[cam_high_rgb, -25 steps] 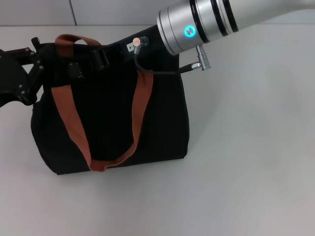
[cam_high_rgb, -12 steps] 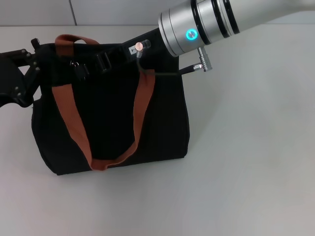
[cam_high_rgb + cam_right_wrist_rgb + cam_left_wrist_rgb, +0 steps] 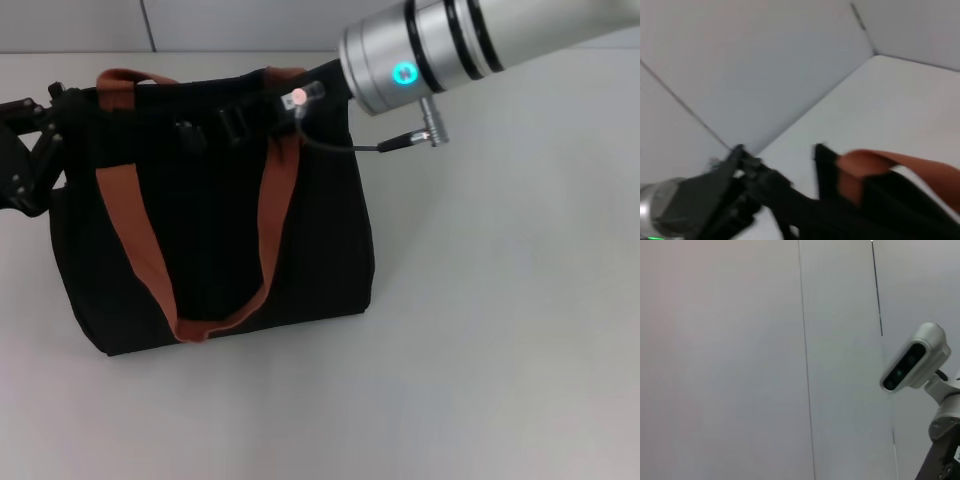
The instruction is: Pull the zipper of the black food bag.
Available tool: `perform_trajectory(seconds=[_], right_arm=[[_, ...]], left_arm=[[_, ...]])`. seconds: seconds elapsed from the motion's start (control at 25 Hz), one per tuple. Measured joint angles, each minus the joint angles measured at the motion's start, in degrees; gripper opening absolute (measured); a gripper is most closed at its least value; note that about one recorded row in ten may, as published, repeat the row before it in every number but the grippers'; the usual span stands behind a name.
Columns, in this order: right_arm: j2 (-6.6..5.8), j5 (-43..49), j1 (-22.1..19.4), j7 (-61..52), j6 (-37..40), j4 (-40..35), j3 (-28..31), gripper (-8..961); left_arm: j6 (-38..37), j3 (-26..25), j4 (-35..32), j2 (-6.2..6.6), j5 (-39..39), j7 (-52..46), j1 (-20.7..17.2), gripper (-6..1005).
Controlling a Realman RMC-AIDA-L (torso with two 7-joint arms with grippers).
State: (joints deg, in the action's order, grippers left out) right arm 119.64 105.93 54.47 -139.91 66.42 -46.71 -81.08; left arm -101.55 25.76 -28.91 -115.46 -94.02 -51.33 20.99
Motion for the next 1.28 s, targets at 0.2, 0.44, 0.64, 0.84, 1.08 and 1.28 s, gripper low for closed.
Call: perform_trajectory(seconds=[0.2,0.44,0.64,0.84,1.08,1.28], right_arm=[[0.02,5.30,-6.91,-5.82,0.50,-10.33,-0.02,0],[-0.01,8.86,-18.22,-9.41,2.39,-24.17,1.36,0],[0.06,4.46,-20.69,-6.07,3.76,-25.08,2.81,1],[-0.23,-14.03,-23.99,12.19,7.13,-17.38,7.90,56],[-0.61,-31.11,-25.43,41.56,22.81,-2.20,14.50,148],[-2.80,-28.36,-24.53,61.51,36.74,10.96,17.31,327]], left_arm=[[0.14,-0.02,0.00,0.07,0.07,0.00,0.01,55],[0.20,-0.07,-0.01,0.11,0.14,0.00,-0.01,57],[0.30,-0.10,-0.01,0.21,0.19,0.00,-0.01,58],[0.40,-0.11,0.64,0.20,0.21,0.01,0.10,60],[0.38,-0.05,0.67,-0.07,0.26,0.02,0.03,62],[0.26,0.03,0.71,-0.08,0.25,0.04,0.01,63]])
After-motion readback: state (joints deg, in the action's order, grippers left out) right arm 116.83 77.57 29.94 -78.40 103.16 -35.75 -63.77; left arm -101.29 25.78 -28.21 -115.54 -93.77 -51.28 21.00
